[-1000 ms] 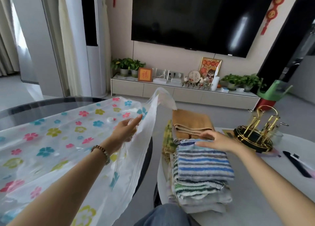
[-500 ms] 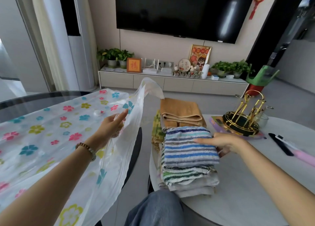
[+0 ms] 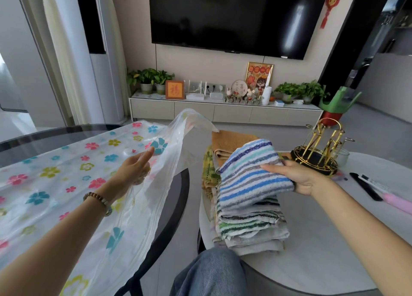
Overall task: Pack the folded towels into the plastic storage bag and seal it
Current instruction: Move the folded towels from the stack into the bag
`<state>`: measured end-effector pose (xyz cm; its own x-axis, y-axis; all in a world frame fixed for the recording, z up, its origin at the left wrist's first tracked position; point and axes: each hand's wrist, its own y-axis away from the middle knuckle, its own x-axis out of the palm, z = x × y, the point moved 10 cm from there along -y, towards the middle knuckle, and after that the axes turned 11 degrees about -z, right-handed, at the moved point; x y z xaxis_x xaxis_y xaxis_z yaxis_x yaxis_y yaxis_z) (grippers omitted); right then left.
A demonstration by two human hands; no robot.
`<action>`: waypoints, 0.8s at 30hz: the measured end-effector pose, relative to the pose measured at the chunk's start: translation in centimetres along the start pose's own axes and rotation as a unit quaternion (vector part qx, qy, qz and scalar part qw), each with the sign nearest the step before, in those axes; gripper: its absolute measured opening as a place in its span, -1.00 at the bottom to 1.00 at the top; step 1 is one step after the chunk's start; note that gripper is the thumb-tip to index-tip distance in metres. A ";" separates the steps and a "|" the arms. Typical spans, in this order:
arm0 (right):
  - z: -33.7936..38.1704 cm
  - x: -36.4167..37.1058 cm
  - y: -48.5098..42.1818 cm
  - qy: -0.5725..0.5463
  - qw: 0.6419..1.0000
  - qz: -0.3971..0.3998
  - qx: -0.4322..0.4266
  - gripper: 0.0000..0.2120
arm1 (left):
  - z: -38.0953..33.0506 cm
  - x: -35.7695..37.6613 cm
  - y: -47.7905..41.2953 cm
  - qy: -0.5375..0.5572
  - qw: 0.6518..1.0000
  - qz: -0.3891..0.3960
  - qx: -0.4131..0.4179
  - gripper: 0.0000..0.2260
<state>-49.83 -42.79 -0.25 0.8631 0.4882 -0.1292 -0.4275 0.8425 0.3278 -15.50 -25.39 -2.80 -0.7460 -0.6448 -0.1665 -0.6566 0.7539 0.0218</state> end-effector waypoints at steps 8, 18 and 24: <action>3.9 11.8 3.7 -0.083 0.977 0.188 -0.055 -0.34 | -0.5 -5.2 1.5 0.000 1.000 0.015 0.005 -0.55; 2.3 30.4 5.6 -0.025 0.950 0.306 -0.053 -0.63 | -5.0 -11.3 4.5 -0.033 0.996 0.007 0.083 -0.50; -3.8 30.1 4.5 0.088 0.952 0.291 0.022 -0.70 | -4.7 -14.6 4.7 0.037 0.998 -0.017 0.054 -0.54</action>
<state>-26.79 -23.43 -6.19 0.4237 0.9034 -0.0664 -0.8047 0.4091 0.4302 -8.16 -13.02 4.36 -0.7326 -0.6744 -0.0921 -0.6685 0.7384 -0.0891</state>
